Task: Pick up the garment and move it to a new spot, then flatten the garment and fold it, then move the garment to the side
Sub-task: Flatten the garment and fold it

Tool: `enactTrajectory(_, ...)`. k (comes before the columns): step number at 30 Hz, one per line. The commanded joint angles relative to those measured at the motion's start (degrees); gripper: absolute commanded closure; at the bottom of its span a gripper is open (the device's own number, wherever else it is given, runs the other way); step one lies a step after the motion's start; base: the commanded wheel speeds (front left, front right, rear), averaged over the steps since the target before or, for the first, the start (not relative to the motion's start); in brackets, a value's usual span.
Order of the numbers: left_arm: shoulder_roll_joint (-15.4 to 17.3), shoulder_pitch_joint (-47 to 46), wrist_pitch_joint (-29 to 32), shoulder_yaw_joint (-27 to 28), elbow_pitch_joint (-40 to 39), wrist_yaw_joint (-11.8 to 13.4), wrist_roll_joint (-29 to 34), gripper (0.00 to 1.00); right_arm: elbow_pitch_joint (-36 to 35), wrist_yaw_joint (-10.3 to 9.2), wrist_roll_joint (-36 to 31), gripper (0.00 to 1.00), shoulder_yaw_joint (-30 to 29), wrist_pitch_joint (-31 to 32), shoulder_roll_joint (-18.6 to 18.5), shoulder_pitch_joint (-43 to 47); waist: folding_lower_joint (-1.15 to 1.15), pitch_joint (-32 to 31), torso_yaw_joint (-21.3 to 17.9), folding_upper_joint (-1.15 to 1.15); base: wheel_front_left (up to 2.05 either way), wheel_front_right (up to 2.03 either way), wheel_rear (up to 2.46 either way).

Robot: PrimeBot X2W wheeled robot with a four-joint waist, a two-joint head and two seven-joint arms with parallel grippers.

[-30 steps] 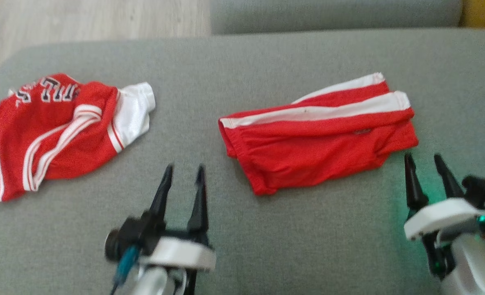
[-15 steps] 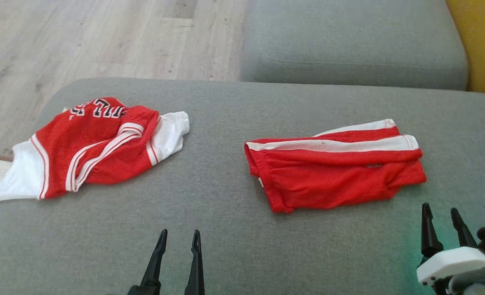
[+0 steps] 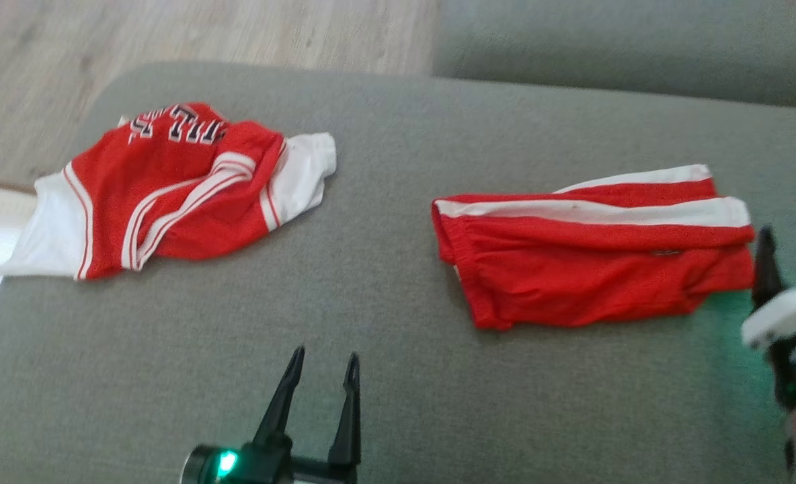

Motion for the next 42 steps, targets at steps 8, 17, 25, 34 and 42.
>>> enactTrajectory(8, -0.18, -7.67, -0.46, -2.93, -0.71, 1.2, -2.0, 0.0, 12.01, -0.05, -5.52, 0.0, -4.81, 5.86, -3.4, -14.63, -0.01, 7.19, 3.16, 0.0, 0.0, 0.0, 0.0)
enactTrajectory(17, -0.18, -10.53, -0.46, -4.8, 0.64, 1.94, -3.14, 0.0, 22.76, -0.05, -5.5, 0.03, -6.22, 6.6, 0.41, -19.85, -0.01, 8.24, 3.46, 0.0, 0.0, 0.0, 0.0)
enactTrajectory(25, -0.18, -10.55, -0.46, -4.22, 1.11, 2.14, -3.16, 0.0, 26.36, -0.05, -2.24, 1.0, -6.36, 4.01, 0.4, -21.29, -0.01, 7.47, 2.89, 0.0, 0.0, 0.0, 0.0)
enactTrajectory(34, -0.18, -9.16, -0.46, -3.1, 1.35, 1.72, -2.87, 0.0, 26.67, -0.05, -0.92, 1.0, -4.96, -0.61, -1.98, -21.74, -0.01, 4.63, -2.53, 0.0, 0.0, 0.0, 0.0)
enactTrajectory(42, -0.18, -8.12, -0.46, -2.45, 2.07, 0.8, -2.37, 0.0, 27.24, -0.05, -0.99, 1.0, -5.11, -1.73, -7.17, -20.04, -0.01, 1.46, -6.03, 0.0, 0.0, 0.0, 0.0)
